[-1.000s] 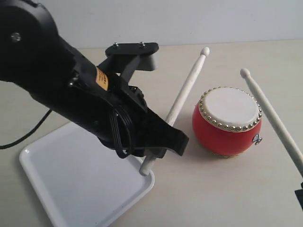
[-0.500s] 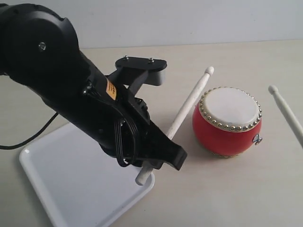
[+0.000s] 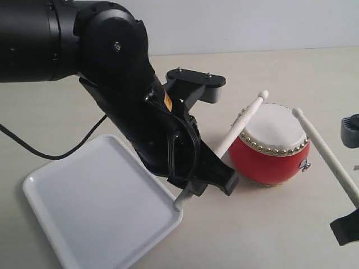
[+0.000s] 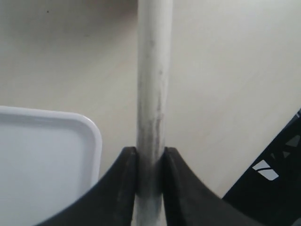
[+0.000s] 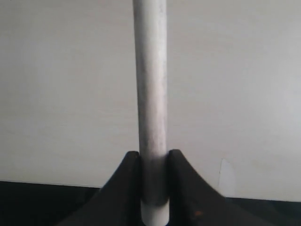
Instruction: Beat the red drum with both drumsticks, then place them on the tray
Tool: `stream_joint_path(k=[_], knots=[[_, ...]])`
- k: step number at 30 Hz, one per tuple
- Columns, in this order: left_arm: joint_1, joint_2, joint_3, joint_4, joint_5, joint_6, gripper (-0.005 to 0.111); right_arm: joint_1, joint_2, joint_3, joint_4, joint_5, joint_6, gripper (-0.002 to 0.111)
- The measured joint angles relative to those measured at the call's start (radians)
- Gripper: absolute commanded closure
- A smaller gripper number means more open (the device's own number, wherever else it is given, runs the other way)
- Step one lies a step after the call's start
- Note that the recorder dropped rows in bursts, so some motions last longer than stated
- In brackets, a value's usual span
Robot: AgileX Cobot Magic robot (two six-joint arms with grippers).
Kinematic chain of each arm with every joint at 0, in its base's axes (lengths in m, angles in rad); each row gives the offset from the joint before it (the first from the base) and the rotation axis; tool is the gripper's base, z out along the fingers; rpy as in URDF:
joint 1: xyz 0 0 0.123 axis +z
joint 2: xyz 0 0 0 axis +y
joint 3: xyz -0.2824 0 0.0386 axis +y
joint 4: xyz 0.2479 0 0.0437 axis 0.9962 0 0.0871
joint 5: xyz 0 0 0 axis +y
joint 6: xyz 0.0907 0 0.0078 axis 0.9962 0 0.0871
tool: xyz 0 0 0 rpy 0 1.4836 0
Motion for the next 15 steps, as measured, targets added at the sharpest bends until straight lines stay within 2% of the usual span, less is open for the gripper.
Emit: stream_joint_path(k=[15], knots=[[0.016,0.000,0.000,0.019,0.042,0.024,0.107,0.000,-0.008,-0.105,0.029,0.040,-0.064,0.108]])
